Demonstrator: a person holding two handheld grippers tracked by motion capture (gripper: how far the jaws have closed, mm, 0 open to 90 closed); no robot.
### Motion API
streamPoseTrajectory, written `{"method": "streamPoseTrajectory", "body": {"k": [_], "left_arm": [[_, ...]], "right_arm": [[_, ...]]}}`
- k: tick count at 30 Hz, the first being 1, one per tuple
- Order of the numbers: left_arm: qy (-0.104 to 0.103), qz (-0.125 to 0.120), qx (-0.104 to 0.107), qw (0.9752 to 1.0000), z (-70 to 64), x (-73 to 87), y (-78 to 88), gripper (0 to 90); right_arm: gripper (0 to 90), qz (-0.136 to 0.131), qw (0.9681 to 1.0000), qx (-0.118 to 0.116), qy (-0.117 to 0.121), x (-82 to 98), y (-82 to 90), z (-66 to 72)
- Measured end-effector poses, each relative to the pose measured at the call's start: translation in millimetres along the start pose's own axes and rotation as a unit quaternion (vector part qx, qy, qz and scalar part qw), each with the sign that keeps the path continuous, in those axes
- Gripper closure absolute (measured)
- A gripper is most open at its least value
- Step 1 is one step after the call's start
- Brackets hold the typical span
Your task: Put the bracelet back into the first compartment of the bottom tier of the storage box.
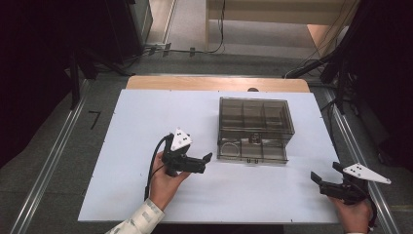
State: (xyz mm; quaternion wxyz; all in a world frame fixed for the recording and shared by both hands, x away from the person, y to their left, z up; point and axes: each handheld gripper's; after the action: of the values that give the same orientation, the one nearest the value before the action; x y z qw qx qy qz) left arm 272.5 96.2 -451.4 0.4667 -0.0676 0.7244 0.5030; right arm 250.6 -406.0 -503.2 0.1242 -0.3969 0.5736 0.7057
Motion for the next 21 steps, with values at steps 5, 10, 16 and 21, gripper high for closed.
{"method": "streamPoseTrajectory", "body": {"k": [5, 10, 16, 21], "left_arm": [[0.002, -0.002, -0.007, 1.0, 6.5, 6.8, 8.5, 2.3], [0.015, -0.009, -0.01, 0.9998, 16.2, 11.5, 17.9, 2.3], [0.02, -0.009, -0.017, 0.9996, 23.4, 19.9, 25.3, 2.3], [0.027, -0.01, -0.02, 0.9994, 29.1, 26.5, 31.1, 2.3]], "right_arm": [[4.2, 0.0, 1.0, 0.0, 0.0, 0.0, 0.2, 0.1], [4.2, 0.0, 1.0, 0.0, 0.0, -0.2, -0.2, 0.5], [4.2, 0.0, 1.0, 0.0, 0.0, -0.1, -0.1, 0.4], [4.2, 0.0, 1.0, -0.001, 0.001, -0.1, 0.0, 0.7]]}}
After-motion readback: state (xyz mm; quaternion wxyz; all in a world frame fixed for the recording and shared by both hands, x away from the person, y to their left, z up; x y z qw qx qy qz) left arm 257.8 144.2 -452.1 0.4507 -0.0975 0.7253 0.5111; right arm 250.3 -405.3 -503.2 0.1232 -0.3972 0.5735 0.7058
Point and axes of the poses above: each handheld gripper's, and its own axes: y roughly backward along the jaws, x roughly out of its underside, z roughly to its left, and after that the axes turned 12 degrees about z, right-handed
